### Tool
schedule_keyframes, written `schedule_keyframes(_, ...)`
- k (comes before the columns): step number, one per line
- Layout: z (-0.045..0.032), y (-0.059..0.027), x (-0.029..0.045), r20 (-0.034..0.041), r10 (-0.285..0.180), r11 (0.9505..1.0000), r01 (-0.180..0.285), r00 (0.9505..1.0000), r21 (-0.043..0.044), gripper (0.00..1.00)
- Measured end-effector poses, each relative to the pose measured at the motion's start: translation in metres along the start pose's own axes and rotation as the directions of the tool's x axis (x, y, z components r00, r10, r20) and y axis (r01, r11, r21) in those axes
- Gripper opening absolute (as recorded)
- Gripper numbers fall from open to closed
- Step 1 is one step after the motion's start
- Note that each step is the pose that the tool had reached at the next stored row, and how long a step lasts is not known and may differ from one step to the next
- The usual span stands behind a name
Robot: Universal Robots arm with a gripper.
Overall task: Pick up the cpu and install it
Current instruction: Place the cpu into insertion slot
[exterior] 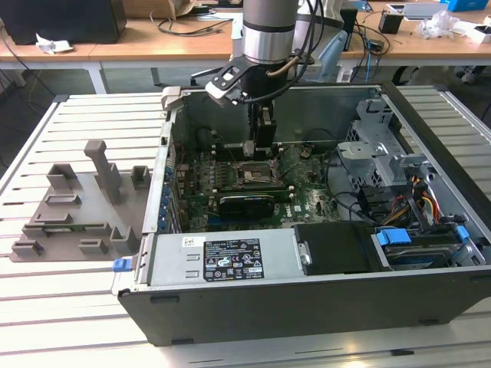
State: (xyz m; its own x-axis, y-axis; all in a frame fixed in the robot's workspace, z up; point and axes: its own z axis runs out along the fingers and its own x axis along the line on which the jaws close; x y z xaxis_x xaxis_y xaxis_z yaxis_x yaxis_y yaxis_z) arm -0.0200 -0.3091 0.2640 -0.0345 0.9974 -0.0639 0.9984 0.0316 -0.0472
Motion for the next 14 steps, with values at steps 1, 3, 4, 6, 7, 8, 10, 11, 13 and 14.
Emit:
schedule_keyframes(1,0.0004,0.0000,0.0000,0.0000,0.000,1.0000,0.000,1.0000,0.0000,0.55)
schedule_keyframes(3,0.0010,0.0000,0.0000,0.0001,0.000,1.0000,0.000,1.0000,0.0001,0.55)
schedule_keyframes(4,0.0016,0.0001,0.0001,0.0000,0.000,1.0000,0.000,1.0000,0.0000,0.55)
schedule_keyframes(6,0.0032,0.0001,0.0002,0.0000,0.000,1.0000,0.000,1.0000,0.0000,0.55)
schedule_keyframes(7,0.0041,0.0002,0.0002,0.0000,0.000,1.0000,0.000,1.0000,0.0000,0.55)
schedule_keyframes(8,0.0052,0.0002,0.0003,0.0000,0.000,1.0000,0.000,1.0000,0.0000,0.55)
schedule_keyframes(10,0.0074,0.0003,0.0004,0.0000,0.000,1.0000,0.000,1.0000,0.0000,0.55)
schedule_keyframes(11,0.0080,0.0004,0.0005,0.0000,0.000,1.0000,0.000,1.0000,0.0000,0.55)
schedule_keyframes(13,0.0095,0.0004,0.0006,0.0000,0.000,1.0000,0.000,1.0000,0.0000,0.55)
schedule_keyframes(14,0.0102,0.0005,0.0006,0.0000,0.000,1.0000,0.000,1.0000,0.0001,0.55)
